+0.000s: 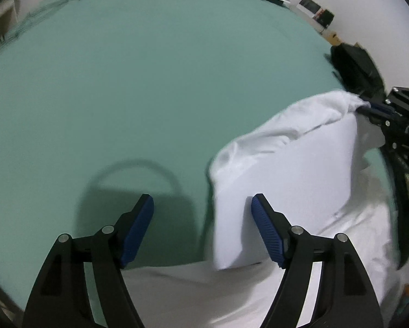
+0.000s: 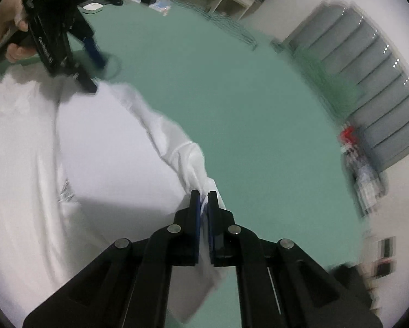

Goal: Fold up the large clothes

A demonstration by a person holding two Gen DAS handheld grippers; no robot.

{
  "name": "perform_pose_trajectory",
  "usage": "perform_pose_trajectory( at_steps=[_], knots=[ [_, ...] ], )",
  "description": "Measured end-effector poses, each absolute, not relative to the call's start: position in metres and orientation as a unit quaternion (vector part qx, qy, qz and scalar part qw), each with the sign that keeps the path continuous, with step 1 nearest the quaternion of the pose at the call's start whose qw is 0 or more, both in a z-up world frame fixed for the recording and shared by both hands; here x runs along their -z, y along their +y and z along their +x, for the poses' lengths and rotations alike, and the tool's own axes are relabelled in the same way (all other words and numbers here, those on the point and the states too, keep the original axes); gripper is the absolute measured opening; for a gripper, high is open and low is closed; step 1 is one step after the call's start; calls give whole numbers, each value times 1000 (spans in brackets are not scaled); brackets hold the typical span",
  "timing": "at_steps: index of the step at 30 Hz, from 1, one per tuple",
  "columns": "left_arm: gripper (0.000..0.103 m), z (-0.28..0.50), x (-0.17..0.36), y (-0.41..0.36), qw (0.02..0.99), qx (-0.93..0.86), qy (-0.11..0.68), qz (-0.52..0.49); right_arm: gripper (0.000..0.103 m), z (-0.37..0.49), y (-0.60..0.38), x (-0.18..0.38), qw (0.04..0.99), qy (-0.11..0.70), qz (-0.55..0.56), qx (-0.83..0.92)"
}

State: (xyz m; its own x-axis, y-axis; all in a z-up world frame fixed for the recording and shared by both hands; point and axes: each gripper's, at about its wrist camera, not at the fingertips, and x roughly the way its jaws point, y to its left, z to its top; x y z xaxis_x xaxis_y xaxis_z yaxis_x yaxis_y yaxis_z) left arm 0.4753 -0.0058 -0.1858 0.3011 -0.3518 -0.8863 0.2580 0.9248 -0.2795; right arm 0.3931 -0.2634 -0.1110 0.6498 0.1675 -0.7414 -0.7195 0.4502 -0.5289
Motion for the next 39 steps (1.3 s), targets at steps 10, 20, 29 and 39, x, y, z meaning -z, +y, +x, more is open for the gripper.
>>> perform_pose_trajectory(
  at_steps=[10,20,29,39],
  knots=[
    [11,436,162,-22,859,162,485,-8,1,327,-231,151,806,177,-548,-136],
    [6,356,135,-10,887,142,438,-35,1,282,-197,148,844,150,-503,-113],
    [0,285,123,-7,883,149,444,-30,1,233,-208,137,875,248,-376,-176],
    [0,222,116,-1,871,135,470,-51,1,151,-210,175,857,278,-380,-209]
  ],
)
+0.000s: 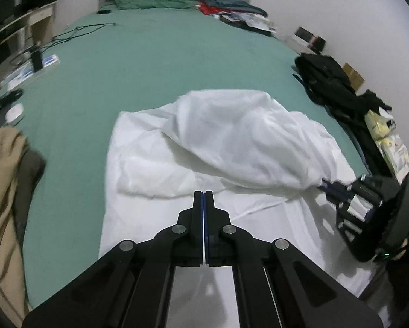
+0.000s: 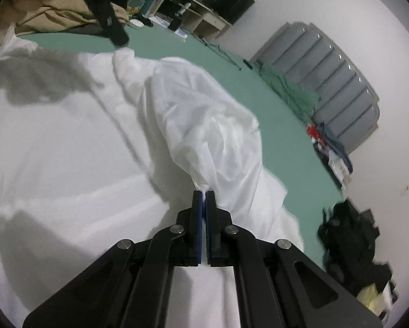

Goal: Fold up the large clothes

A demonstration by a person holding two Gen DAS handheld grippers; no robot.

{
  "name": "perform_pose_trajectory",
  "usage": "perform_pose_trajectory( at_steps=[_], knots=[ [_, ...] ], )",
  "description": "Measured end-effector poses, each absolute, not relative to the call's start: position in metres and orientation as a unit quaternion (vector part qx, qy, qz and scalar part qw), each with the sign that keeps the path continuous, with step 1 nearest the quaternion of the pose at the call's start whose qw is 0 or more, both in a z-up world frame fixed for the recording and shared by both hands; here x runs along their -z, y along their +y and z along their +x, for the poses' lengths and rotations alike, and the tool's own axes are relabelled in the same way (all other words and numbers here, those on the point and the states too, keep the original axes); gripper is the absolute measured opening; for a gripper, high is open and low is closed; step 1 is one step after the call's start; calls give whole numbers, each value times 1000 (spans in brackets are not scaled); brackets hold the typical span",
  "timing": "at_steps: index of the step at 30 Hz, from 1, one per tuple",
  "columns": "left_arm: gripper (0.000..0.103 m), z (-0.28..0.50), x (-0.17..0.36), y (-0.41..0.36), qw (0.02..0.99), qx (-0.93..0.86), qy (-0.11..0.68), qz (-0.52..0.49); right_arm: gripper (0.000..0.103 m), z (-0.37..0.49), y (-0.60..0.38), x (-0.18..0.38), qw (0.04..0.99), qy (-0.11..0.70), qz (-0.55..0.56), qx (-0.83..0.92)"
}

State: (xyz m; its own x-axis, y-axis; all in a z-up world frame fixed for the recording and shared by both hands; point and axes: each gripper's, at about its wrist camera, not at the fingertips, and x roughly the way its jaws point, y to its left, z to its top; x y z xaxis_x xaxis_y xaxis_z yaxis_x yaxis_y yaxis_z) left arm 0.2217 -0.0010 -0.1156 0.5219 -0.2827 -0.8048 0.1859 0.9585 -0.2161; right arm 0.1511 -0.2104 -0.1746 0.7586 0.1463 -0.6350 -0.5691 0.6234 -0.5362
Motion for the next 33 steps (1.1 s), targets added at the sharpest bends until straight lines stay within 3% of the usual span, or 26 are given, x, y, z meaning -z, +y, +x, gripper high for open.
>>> perform_pose_trajectory(
  at_steps=[2,4,5,6,9,14,15,18,19,22,23,24,25,26,27,33],
  knots=[
    [7,217,113,3,867,131,476,-58,1,143,-219,176,859,287,-370,-206],
    [24,214,110,2,867,134,477,-60,1,134,-230,177,861,298,-360,-203],
    [41,214,108,0,868,132,475,-59,1,132,-236,177,861,303,-356,-199],
    [47,215,106,0,869,129,473,-59,1,130,-240,176,861,309,-350,-200],
    [48,223,103,-15,868,141,471,-69,1,134,-251,171,856,344,-320,-218],
    [48,245,105,-49,874,159,457,-49,3,137,-262,147,891,307,-247,-227],
    [48,251,108,-55,872,162,460,-45,12,141,-262,142,898,298,-227,-231],
    [48,270,125,-73,867,151,474,-15,80,161,-258,137,904,304,-162,-254],
    [48,277,134,-77,864,142,483,-5,81,168,-256,136,906,301,-138,-265],
    [48,294,161,-79,843,129,522,-2,81,199,-244,140,892,324,-75,-305],
    [40,295,168,-78,840,127,527,-4,81,206,-237,144,886,334,-68,-314],
    [11,294,170,-79,843,127,522,2,79,214,-228,153,876,357,-63,-319],
    [0,289,171,-81,845,138,517,15,57,220,-223,159,870,371,-63,-320],
    [0,285,171,-82,844,147,515,19,36,226,-220,165,863,387,-63,-318],
    [0,280,169,-82,846,157,509,21,2,233,-215,175,856,410,-71,-306],
    [0,231,164,-77,847,176,499,53,2,211,-214,172,851,401,-108,-322]
  ],
)
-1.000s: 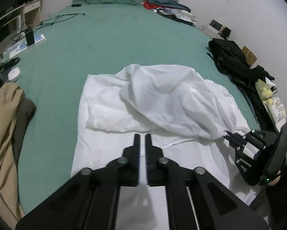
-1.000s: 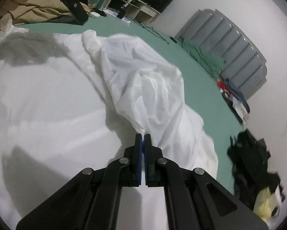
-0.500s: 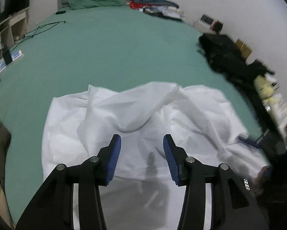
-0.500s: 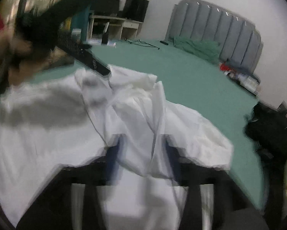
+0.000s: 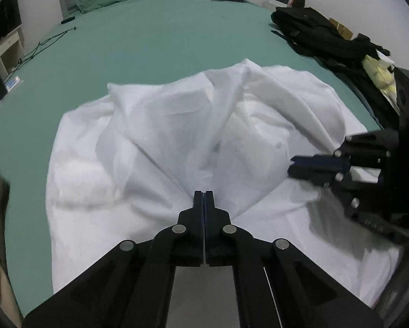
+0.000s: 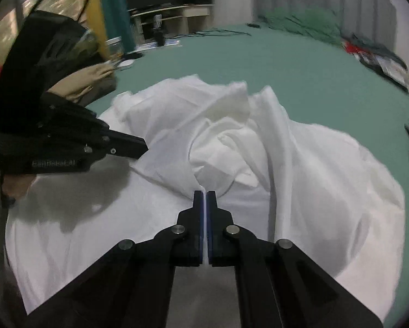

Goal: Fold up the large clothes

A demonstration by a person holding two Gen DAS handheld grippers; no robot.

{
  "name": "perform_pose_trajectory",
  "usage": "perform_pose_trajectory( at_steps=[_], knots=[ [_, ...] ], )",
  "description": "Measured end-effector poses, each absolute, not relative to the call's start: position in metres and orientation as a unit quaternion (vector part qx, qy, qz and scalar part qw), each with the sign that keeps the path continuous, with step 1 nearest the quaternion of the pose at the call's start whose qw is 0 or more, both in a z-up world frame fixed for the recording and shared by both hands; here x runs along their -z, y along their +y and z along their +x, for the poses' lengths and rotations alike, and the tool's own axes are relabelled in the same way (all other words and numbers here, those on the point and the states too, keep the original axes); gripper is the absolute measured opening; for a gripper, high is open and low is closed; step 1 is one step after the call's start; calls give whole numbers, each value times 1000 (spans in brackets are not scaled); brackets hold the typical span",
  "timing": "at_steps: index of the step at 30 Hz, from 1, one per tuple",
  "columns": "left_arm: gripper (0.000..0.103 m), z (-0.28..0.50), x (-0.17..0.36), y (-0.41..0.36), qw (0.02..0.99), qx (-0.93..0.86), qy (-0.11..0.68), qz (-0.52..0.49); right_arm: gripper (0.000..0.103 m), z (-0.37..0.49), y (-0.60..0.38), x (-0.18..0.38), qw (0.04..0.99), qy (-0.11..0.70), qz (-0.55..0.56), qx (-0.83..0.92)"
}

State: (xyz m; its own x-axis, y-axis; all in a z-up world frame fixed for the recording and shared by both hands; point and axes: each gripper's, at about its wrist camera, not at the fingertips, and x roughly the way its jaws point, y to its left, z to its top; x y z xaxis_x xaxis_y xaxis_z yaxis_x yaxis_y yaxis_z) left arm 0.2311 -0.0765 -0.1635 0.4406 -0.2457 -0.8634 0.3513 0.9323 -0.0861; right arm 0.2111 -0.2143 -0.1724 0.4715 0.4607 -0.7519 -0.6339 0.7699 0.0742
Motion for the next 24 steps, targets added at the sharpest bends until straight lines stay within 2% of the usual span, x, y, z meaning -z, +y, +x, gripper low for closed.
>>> perform_pose_trajectory(
  at_steps=[4,7,8,9,11,14,17,21,24],
  knots=[
    [0,208,156,-69,835,183,518,35,2,186,-212,175,832,408,-174,-332],
    [3,201,146,-72,832,185,523,34,2,175,-215,185,821,424,-177,-338],
    [13,202,143,-73,834,181,519,36,3,174,-216,186,820,427,-175,-339],
    [29,205,138,-74,840,176,512,31,3,173,-217,184,815,433,-167,-346],
    [46,214,128,-76,852,167,497,14,3,171,-222,178,805,440,-155,-366],
    [47,234,124,-76,863,142,485,-11,4,169,-233,169,791,452,-140,-388],
    [47,256,139,-74,858,113,500,-16,5,168,-255,149,812,424,-99,-389],
    [47,260,163,-72,844,98,528,-19,9,191,-287,133,876,383,-56,-290],
    [47,253,172,-73,842,99,531,10,9,212,-300,142,887,397,-28,-233]
  ],
)
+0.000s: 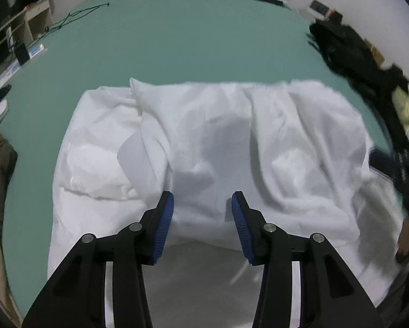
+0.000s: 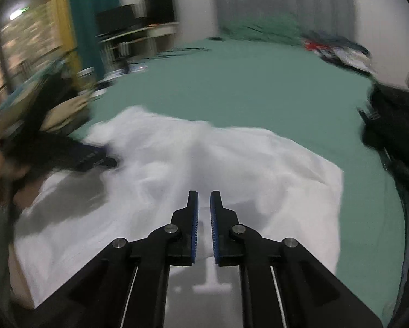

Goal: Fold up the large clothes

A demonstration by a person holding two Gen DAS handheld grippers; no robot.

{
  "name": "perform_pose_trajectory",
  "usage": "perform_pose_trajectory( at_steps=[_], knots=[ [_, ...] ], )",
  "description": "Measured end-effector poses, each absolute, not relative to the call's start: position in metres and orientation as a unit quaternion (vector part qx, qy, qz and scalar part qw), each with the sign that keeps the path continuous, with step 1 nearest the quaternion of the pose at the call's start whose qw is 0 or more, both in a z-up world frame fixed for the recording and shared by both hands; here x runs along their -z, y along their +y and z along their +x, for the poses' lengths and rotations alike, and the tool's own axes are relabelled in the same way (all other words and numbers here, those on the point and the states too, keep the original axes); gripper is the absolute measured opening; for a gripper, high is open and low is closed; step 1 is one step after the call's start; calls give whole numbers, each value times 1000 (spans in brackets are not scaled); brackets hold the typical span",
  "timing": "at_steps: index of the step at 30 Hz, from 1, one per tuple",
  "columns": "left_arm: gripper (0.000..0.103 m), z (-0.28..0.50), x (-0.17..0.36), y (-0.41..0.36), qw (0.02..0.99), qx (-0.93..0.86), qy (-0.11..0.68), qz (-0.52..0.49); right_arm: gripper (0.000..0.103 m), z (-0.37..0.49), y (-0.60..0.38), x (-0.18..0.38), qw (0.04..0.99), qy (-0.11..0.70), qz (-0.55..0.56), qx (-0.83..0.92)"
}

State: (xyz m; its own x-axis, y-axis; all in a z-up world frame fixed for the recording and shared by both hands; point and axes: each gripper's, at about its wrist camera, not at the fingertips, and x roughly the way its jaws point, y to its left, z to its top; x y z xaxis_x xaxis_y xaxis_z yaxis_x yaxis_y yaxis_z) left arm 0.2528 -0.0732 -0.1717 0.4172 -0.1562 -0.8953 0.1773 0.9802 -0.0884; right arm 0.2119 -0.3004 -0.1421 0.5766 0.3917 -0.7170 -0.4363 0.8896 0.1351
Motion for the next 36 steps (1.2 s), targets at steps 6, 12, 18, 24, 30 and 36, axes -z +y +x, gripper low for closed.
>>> perform_pose_trajectory(
  at_steps=[6,12,18,24,30,36],
  knots=[
    [47,242,179,-64,838,101,535,39,9,223,-281,180,849,467,-38,-244],
    [47,231,172,-57,843,87,528,44,9,201,-254,184,841,471,-79,-254],
    [47,209,161,-32,852,69,518,13,9,185,-271,182,836,481,-77,-252],
    [47,186,135,-4,865,44,500,-7,14,163,-267,168,840,478,-88,-239],
    [47,155,116,37,870,21,493,-25,64,128,-295,147,863,452,-77,-210],
    [47,128,122,84,866,-12,498,-40,64,105,-349,135,883,448,-22,-137]
  ],
)
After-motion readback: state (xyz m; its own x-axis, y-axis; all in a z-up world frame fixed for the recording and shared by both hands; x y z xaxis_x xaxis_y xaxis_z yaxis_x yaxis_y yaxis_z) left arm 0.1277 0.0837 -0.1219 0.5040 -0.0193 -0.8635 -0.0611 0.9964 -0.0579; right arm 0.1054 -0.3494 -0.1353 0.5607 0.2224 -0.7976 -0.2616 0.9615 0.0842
